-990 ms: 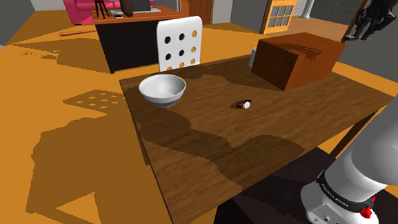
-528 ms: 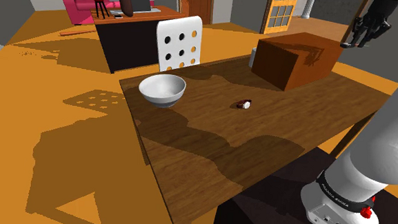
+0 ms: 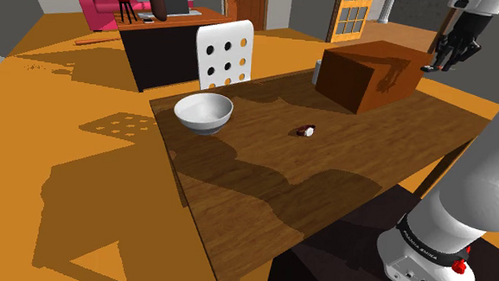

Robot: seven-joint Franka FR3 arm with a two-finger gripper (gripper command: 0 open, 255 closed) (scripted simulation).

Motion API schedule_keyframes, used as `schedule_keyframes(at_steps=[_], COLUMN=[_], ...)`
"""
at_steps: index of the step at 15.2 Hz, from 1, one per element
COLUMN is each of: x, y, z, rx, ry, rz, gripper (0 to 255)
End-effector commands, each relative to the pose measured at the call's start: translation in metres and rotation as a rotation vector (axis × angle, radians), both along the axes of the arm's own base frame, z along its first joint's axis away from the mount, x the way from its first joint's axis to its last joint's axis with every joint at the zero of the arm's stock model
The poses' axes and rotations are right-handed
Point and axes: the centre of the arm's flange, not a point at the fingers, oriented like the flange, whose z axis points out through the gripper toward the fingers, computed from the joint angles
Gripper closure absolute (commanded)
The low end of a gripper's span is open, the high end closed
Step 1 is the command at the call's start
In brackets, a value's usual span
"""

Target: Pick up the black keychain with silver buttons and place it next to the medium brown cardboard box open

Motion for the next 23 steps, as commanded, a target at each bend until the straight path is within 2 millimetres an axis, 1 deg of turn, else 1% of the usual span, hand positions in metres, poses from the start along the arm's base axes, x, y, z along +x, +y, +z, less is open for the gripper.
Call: schedule_keyframes(at_steps=[1,23], x=[0.001,0.001], y=[0.0,0.0], z=[-0.011,-0.128], rx=[0.0,0.0], ry=[0.0,0.0], rz=[0.0,0.0], gripper=[255,255])
